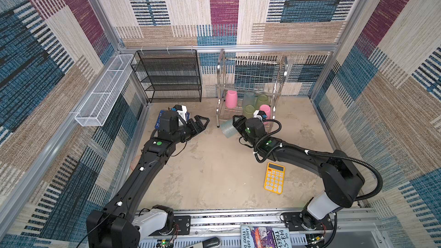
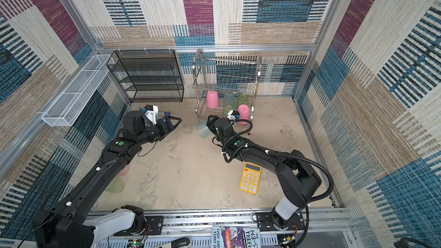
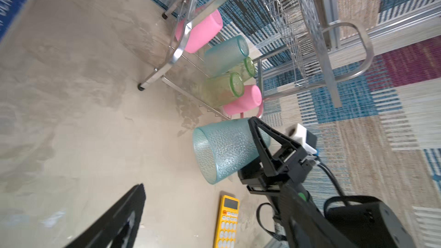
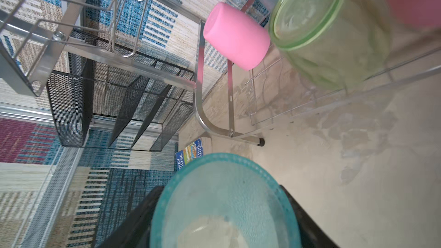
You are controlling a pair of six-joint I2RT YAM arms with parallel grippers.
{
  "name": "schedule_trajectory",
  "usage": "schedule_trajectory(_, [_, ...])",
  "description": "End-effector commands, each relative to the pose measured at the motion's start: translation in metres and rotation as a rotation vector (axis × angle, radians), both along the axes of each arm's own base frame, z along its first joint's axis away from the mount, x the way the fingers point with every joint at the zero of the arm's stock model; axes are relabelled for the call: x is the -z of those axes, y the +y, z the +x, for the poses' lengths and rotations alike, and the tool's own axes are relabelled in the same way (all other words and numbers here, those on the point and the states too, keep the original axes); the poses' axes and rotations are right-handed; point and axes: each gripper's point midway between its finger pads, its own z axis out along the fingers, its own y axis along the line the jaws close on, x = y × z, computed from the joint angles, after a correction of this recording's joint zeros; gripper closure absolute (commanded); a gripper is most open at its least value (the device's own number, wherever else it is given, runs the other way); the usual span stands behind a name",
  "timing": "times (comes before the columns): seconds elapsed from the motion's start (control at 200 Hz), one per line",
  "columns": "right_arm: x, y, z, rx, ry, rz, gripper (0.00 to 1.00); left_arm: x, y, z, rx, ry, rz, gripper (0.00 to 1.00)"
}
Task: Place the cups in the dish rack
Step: 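Open the left gripper and draw it back while right gripper lifts the teal cup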
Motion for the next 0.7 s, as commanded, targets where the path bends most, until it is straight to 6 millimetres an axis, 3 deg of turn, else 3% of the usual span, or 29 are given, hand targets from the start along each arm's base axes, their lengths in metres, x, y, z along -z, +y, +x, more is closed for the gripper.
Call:
schedule_trajectory(0.0, [-0.013,-0.014,0.002,0.041,-0.085,-0.145,0.39,0.011,0.022,-0.004,-0.02,0.017,0.211,0.08])
schedule_trajectory(0.346, [-0.029,-0.024,0.013,0.093,-0.243,-0.488,0.38,-0.027,0.031,0.008,0.024,-0.109,0.501,0.05])
schedule_trajectory(0.476, [-0.038,-0.018,0.017,0.099,-0.305,-0.581,0.38,-0.024,0.035,0.009,0.035,-0.149,0.667,0.06])
schedule_trajectory(0.691, [-0.039,-0.007,0.025,0.111,-0.382,-0.701,0.38,-0.02,0.031,0.005,0.081,-0.17,0.717,0.06])
